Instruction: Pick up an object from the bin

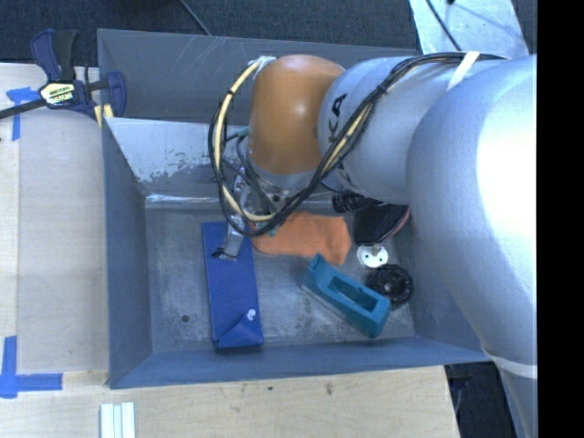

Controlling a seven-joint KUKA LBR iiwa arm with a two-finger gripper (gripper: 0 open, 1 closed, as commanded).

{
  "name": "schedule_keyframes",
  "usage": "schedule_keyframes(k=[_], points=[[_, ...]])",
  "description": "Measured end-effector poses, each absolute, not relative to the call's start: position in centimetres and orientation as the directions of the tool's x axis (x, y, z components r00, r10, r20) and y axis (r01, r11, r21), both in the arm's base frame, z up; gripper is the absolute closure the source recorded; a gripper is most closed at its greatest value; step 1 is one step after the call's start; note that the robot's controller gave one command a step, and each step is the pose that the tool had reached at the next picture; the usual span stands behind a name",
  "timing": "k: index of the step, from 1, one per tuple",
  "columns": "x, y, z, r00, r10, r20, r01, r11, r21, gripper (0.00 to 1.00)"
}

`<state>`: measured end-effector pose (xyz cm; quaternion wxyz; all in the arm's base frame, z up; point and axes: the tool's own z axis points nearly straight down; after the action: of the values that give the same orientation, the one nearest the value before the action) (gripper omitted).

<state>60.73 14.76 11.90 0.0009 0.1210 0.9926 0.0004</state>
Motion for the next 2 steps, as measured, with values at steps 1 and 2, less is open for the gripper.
schedule_keyframes(k=[1,2], points=[[61.2,15.1,12.3,-0.998,-0.068,-0.003,-0.068,0.998,0.0,0.0],[61.7,14.9,10.0,-0.987,-0.161,-0.001,-0.161,0.987,0.001,0.0]])
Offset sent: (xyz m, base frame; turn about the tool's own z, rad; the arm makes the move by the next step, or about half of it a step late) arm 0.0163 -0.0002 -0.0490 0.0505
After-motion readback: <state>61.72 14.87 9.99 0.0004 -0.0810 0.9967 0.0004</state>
